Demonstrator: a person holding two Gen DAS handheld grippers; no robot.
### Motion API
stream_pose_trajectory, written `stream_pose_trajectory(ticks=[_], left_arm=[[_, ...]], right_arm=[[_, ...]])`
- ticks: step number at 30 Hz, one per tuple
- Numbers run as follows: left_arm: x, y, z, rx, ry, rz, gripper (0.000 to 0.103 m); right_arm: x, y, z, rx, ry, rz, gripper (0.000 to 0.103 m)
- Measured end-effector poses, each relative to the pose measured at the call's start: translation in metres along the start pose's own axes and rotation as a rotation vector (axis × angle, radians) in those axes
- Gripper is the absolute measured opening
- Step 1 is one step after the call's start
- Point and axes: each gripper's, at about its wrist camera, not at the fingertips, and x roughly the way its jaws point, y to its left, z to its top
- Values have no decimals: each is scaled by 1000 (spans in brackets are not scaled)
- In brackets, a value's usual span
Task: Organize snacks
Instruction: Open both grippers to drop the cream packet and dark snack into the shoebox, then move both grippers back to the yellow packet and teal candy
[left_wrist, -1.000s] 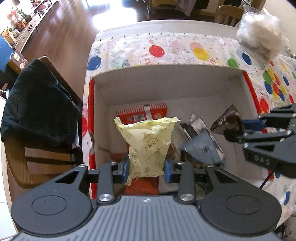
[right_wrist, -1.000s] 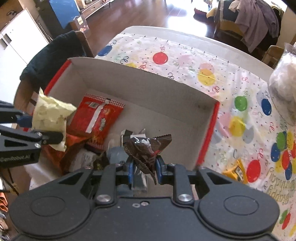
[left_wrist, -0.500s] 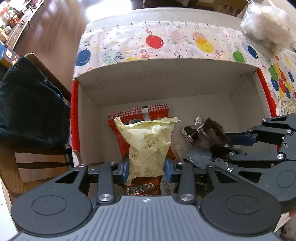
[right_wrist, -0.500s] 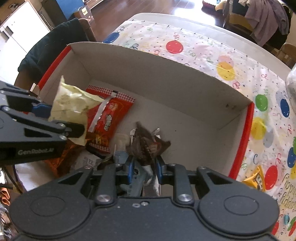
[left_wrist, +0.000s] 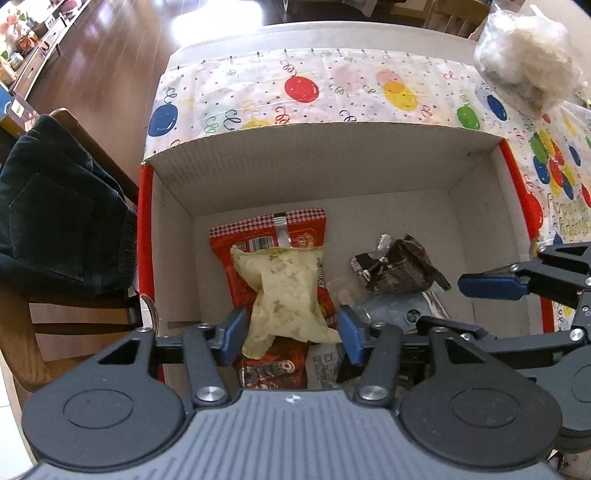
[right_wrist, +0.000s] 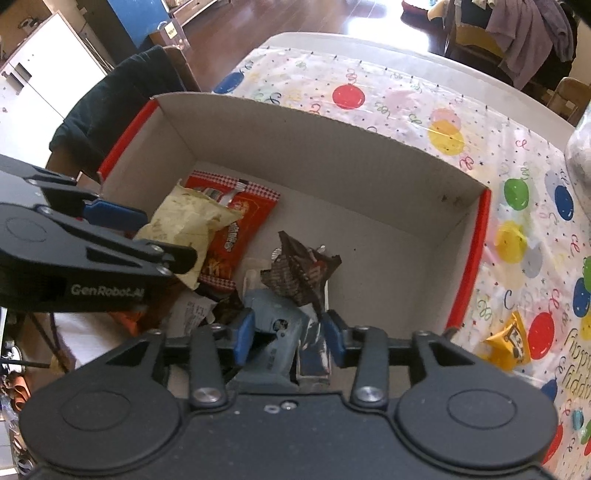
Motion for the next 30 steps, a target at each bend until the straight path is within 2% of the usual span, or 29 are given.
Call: stream_pose_trajectory(ticks=[5,7,11,13,18,27,30], left_arm=[[-12,-6,-8,9,-25,-12,57],[-19,-10,-12,16,-44,-2,63],[-32,-17,-17,28,-71,-3,65],[-39,-20,-19,28,-89,-5,70],[-57,-33,-29,42,-155,3,74],[-78,-64,-43,53,-209,-29,77],[-85,-75,-48,59,-242,-32,81]], right_arm=[[-16,0,-6,-1,-32,10,66],[-23,0,-8,-4,-46,15,67],[-38,-2,-16,0,-67,24,74],[-47,-4,-20,-2,-77,28,77],[-67,-9,-33,9,-108,37,83],[-97,-24,-60,13,-148,65,94],[-108,-34,-68,22,-163,74,97]])
